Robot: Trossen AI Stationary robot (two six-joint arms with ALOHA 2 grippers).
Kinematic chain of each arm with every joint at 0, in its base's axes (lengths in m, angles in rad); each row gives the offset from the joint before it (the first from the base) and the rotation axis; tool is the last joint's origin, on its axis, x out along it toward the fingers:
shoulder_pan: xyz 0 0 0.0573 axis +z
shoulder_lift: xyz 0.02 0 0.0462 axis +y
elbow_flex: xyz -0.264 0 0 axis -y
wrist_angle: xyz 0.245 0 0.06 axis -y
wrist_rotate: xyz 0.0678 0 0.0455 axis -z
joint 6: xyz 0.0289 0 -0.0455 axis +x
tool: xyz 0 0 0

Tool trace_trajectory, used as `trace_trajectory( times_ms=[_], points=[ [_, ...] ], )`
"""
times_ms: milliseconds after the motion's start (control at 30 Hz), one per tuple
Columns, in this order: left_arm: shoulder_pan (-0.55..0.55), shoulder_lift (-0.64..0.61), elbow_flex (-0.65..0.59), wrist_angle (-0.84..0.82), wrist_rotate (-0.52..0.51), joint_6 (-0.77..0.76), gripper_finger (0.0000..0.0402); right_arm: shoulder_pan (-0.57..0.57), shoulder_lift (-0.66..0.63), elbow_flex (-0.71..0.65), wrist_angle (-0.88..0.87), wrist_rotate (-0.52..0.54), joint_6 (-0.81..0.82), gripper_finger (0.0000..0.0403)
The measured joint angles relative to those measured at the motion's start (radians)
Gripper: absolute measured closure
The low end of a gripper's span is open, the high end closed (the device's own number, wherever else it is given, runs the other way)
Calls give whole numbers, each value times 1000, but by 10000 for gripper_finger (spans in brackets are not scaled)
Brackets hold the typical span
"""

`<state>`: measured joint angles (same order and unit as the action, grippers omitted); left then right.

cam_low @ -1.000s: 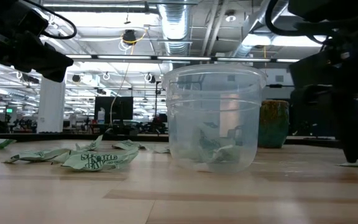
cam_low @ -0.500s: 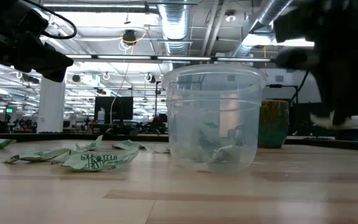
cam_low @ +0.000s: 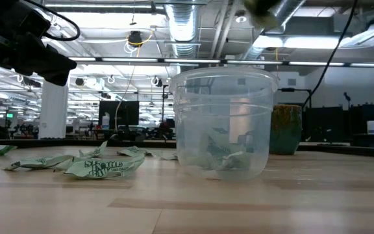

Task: Pick and place Stevia / Truvia into bins
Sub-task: Put the stevia packet into the bottom transparent container

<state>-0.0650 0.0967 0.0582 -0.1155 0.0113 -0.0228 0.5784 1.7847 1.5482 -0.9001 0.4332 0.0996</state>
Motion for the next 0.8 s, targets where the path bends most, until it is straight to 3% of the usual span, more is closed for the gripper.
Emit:
trace_trajectory(
  times_ms=[200, 400, 533, 700, 800],
  points=[
    [0, 0, 0, 0, 0, 0, 401, -87, 5, 1, 147, -204, -98, 402],
    [0, 0, 0, 0, 0, 0, 401, -147, 5, -3, 120, -241, -66, 400],
    [0, 0, 0, 0, 0, 0, 401, -174, 5, -86, 214, -344, -72, 399],
    [0, 0, 0, 0, 0, 0, 401, -173, 4, -119, 250, -325, -73, 400],
    [0, 0, 0, 0, 0, 0, 401, -170, 6, -119, 249, -372, -62, 395]
  ],
)
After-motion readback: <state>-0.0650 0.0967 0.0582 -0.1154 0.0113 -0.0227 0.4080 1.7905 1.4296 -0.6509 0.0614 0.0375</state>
